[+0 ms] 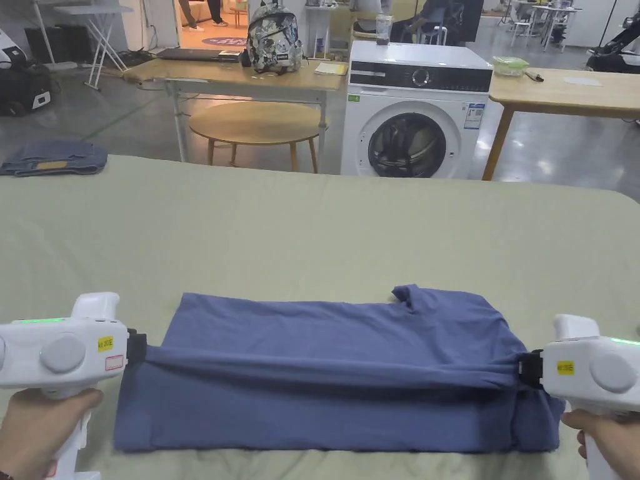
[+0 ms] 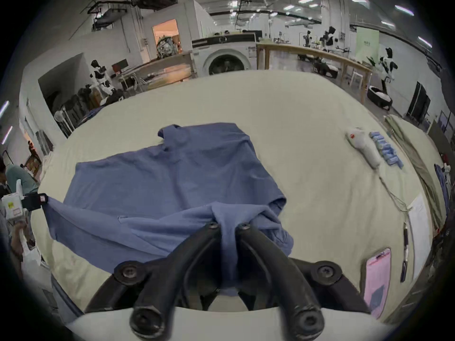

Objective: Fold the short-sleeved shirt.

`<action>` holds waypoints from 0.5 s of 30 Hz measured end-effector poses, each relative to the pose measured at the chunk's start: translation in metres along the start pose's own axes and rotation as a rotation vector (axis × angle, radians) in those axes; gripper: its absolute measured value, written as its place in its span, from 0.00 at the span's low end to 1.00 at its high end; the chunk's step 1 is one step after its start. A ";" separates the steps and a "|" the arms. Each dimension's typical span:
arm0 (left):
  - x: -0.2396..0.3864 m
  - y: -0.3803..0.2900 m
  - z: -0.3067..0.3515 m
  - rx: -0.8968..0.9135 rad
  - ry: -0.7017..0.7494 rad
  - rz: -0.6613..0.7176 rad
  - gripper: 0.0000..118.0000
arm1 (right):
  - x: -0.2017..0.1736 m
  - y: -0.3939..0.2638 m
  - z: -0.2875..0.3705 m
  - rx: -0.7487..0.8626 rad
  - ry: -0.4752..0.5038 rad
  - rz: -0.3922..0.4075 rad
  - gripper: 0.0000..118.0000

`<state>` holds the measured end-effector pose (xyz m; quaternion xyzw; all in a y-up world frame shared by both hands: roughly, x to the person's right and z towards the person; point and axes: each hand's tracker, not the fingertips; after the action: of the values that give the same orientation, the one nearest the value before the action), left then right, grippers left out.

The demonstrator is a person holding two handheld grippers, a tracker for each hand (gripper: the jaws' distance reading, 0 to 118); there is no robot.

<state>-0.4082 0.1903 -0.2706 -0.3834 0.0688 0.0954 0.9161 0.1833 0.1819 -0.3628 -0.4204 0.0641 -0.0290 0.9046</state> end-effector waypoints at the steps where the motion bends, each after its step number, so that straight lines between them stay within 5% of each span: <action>1: 0.001 0.001 -0.008 -0.018 0.009 -0.005 0.03 | 0.002 0.002 -0.013 -0.014 -0.005 -0.002 0.04; 10: 0.001 -0.004 -0.048 -0.104 0.038 0.003 0.03 | -0.011 0.001 -0.036 -0.077 -0.052 0.040 0.09; 12: 0.003 -0.005 -0.047 -0.105 0.040 -0.006 0.03 | -0.013 -0.001 -0.034 -0.068 -0.063 0.045 0.21; 15: 0.007 -0.005 -0.034 -0.072 0.052 -0.038 0.26 | -0.018 -0.004 -0.020 0.007 -0.090 0.078 0.56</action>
<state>-0.4022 0.1629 -0.2922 -0.4197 0.0817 0.0702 0.9013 0.1628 0.1659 -0.3709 -0.4153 0.0397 0.0250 0.9085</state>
